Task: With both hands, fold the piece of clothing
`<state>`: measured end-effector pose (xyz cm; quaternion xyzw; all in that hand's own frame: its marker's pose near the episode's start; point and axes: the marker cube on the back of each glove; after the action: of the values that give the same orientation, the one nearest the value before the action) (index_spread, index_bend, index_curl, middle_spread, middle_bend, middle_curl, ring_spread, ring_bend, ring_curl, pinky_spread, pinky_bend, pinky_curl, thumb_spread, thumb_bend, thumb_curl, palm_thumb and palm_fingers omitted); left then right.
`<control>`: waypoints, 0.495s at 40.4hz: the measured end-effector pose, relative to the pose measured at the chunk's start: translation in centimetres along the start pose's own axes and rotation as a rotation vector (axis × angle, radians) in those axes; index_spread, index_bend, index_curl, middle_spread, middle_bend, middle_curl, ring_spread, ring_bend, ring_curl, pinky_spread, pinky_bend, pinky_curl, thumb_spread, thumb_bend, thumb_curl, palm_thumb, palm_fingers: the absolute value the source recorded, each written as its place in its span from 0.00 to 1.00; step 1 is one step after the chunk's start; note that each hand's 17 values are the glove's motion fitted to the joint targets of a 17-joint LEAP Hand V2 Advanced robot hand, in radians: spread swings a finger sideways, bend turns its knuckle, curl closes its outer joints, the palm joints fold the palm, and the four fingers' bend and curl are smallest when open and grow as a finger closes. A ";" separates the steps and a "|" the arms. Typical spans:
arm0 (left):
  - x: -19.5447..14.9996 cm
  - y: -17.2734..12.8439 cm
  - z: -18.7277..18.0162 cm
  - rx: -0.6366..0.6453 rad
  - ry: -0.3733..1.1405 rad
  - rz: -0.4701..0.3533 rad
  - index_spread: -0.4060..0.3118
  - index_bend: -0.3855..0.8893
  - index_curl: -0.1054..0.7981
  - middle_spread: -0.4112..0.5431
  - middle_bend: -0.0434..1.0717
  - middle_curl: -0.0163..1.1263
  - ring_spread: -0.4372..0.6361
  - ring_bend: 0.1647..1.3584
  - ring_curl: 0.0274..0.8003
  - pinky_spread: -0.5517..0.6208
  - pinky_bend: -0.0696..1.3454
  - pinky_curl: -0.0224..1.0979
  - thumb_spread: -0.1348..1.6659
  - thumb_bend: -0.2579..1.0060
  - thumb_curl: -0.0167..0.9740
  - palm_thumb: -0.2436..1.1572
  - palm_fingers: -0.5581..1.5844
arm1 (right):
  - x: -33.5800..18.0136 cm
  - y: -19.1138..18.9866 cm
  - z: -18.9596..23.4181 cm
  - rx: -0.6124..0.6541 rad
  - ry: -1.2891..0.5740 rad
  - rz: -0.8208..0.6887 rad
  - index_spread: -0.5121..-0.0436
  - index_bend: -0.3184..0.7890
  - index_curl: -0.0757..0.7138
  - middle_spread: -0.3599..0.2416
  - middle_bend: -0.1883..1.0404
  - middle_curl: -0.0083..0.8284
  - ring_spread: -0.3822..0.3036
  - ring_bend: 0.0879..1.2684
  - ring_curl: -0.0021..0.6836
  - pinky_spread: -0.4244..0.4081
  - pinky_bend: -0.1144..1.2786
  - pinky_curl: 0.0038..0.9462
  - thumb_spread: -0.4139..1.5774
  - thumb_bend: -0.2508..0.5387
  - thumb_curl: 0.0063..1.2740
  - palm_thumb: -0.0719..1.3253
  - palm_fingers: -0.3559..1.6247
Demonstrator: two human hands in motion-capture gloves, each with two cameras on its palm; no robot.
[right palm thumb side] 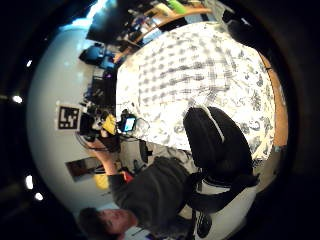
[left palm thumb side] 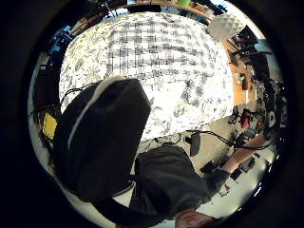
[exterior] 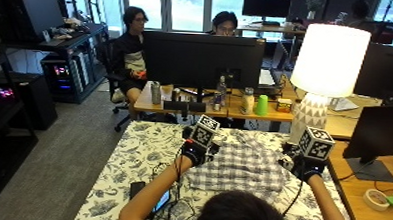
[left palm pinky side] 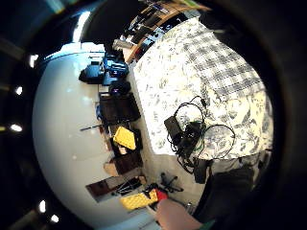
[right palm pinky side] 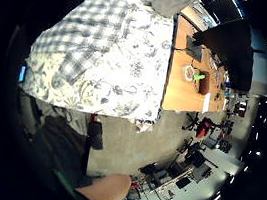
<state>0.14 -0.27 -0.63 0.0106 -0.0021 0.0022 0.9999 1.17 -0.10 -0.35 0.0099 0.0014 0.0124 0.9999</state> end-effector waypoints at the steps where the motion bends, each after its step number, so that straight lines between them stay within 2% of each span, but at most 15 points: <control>1: 0.0 -0.1 0.0 0.001 0.001 0.002 0.51 0.45 0.29 0.56 0.16 0.10 0.58 0.29 0.20 0.67 0.32 0.18 0.55 0.23 0.06 0.24 0.41 | 0.1 0.0 0.0 0.000 0.001 0.002 0.53 0.44 0.32 0.54 0.37 0.21 0.63 0.24 0.28 0.73 0.32 0.19 0.65 0.69 0.08 0.40 0.46; 9: -0.8 0.1 0.1 -0.002 0.015 -0.010 0.50 0.45 0.36 0.58 0.17 0.13 0.61 0.31 0.24 0.70 0.32 0.21 0.65 0.21 0.10 0.24 0.40 | 0.4 -1.6 0.3 -0.011 0.006 -0.003 0.46 0.43 0.38 0.53 0.36 0.28 0.64 0.24 0.33 0.76 0.31 0.23 0.75 0.66 0.10 0.42 0.45; 14: -1.7 0.0 0.7 -0.018 0.052 -0.043 0.50 0.44 0.39 0.58 0.18 0.15 0.62 0.32 0.26 0.71 0.32 0.23 0.69 0.20 0.12 0.24 0.40 | 0.8 -3.1 0.6 -0.021 0.027 -0.015 0.45 0.43 0.40 0.53 0.35 0.31 0.64 0.23 0.35 0.77 0.30 0.25 0.78 0.64 0.11 0.43 0.45; 20: -2.1 -1.3 2.2 -0.034 0.089 -0.043 0.50 0.43 0.42 0.58 0.18 0.16 0.61 0.33 0.27 0.70 0.32 0.25 0.71 0.19 0.14 0.24 0.39 | 0.0 -2.4 0.4 -0.049 0.074 -0.035 0.44 0.42 0.42 0.52 0.34 0.34 0.64 0.23 0.37 0.77 0.30 0.27 0.80 0.62 0.13 0.45 0.45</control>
<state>-1.92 -1.65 1.54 -0.0063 0.0427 -0.0189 0.9989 1.25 -2.52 0.02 -0.0151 0.0384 -0.0048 0.9991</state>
